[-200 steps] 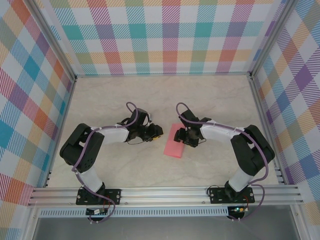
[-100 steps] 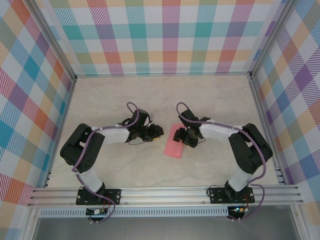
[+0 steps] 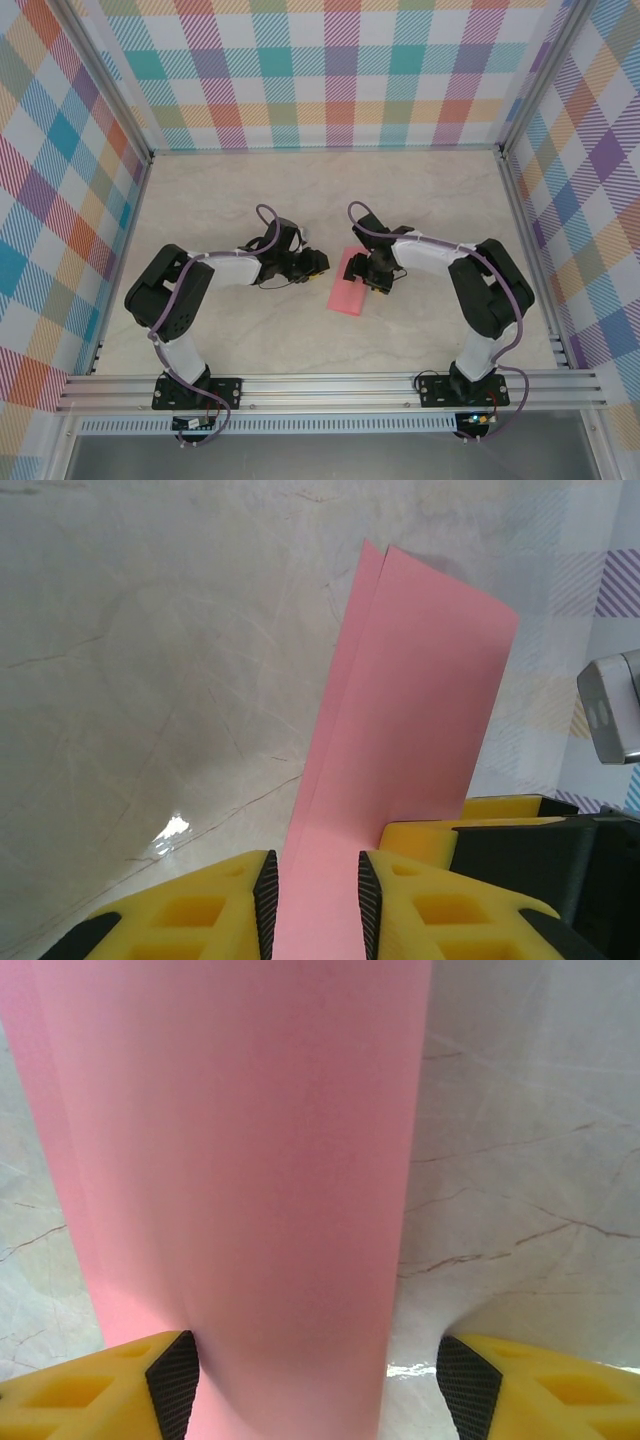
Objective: Fold a paper plane with a square sheet of paper (pick it up from the middle)
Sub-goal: Hold the square sheet of paper at the center of the table.
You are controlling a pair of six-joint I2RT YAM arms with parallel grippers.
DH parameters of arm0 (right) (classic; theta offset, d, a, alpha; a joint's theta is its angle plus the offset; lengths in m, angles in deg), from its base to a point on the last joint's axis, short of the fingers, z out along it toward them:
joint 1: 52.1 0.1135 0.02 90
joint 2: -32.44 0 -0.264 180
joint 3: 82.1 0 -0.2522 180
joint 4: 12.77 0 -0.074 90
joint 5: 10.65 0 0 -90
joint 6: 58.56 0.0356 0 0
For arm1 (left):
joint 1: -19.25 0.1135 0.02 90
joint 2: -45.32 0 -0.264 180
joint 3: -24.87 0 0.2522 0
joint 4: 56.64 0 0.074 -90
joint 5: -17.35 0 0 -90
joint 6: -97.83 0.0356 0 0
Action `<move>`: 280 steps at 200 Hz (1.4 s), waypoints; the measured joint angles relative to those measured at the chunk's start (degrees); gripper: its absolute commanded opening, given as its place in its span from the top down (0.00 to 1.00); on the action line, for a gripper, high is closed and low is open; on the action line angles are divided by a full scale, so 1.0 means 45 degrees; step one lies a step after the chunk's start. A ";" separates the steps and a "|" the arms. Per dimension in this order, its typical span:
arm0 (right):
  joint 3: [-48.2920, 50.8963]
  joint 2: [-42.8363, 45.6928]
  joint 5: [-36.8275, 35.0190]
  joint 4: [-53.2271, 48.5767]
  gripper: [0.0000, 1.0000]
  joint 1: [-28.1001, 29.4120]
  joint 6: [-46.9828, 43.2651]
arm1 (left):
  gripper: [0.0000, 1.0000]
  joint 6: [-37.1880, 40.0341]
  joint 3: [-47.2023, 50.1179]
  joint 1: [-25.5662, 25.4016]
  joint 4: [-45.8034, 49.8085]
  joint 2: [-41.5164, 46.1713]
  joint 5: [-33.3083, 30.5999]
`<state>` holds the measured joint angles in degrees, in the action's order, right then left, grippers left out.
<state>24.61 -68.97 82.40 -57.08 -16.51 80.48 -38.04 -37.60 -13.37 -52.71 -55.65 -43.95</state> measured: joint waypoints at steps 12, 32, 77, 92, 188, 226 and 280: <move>-0.0117 -0.0102 0.0015 -0.0126 0.29 0.0005 -0.0010 | 0.71 0.0005 -0.0049 0.0000 0.0005 -0.0073 0.0097; -0.0282 -0.0238 0.0049 -0.0296 0.28 0.0005 -0.0063 | 0.72 0.0005 -0.0238 -0.0010 -0.0005 -0.0282 0.0204; -0.0597 -0.0510 0.0112 -0.0661 0.27 0.0005 -0.0335 | 0.73 0.0005 -0.0461 -0.0083 -0.0005 -0.0539 0.0423; -0.0670 -0.0573 0.0136 -0.0763 0.27 0.0005 -0.0398 | 0.73 0.0010 -0.0486 -0.0083 -0.0005 -0.0597 0.0427; -0.1054 -0.1020 0.0131 -0.1316 0.26 0.0015 -0.0612 | 0.76 0.0010 -0.0661 -0.0170 0.0000 -0.0801 0.0525; -0.1229 -0.1166 0.0131 -0.1520 0.26 0.0015 -0.0612 | 0.78 0.0010 -0.0665 -0.0194 0.0005 -0.0865 0.0529; -0.1384 -0.1302 0.0131 -0.1695 0.26 0.0015 -0.0573 | 0.84 0.0015 -0.0835 -0.0238 0.0000 -0.1127 0.0865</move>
<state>18.38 -74.82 82.99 -64.71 -16.44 77.90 -37.98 -41.36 -14.44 -52.71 -60.72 -40.06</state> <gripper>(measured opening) 0.743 0.177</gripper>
